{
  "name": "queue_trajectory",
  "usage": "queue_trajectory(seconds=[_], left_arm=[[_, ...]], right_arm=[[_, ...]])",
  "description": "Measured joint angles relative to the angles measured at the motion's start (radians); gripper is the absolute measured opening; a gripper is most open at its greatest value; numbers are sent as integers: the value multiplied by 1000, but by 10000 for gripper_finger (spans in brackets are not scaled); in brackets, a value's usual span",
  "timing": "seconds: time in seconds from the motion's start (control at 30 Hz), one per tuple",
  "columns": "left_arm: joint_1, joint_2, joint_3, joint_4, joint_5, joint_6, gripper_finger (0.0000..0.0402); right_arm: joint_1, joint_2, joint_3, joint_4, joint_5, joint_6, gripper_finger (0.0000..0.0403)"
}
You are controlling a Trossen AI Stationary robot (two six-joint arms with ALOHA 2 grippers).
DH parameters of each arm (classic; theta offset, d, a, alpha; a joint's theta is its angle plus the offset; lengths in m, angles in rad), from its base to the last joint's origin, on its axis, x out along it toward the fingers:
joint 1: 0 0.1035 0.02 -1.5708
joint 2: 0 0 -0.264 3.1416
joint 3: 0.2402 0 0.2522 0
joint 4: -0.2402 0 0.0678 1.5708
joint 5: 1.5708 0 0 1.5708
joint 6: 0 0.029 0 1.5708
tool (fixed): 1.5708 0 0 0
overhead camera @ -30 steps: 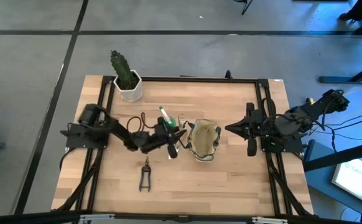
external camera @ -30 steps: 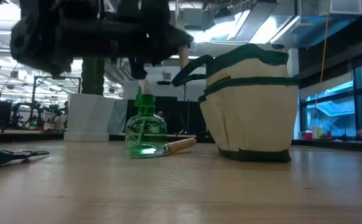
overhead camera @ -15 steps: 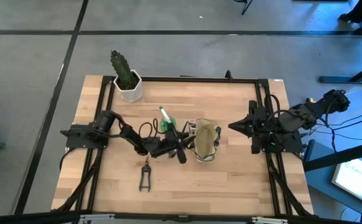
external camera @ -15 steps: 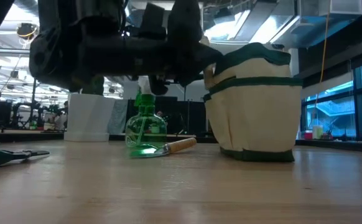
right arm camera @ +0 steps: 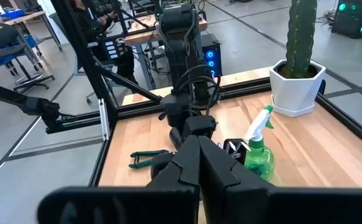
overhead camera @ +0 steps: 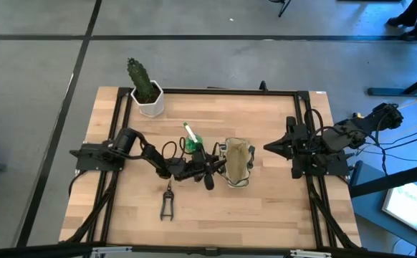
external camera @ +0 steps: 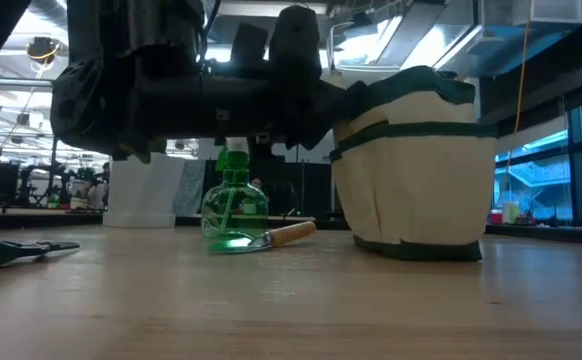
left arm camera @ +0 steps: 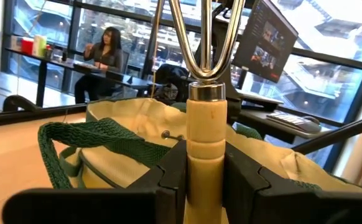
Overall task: Pick & Place Garden tools in Gardening bag
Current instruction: Put the brown hand rake into the light brown gardening bag
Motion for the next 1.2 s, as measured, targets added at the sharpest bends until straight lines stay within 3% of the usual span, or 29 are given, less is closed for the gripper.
queue_trajectory(seconds=[0.17,0.47,0.9,1.07,1.2], left_arm=[[0,0,0,-3,12,-20,65],[0,0,0,-5,-21,-47,126],[-1,-8,8,-6,40,-49,126],[-2,-61,30,-11,67,24,124],[-2,-117,33,-144,44,39,111]], right_arm=[[0,-6,0,0,0,-3,0],[0,-17,0,1,1,-15,0],[0,-22,0,1,2,-19,0],[0,-25,0,12,2,-23,0],[0,-37,0,27,4,-37,0]])
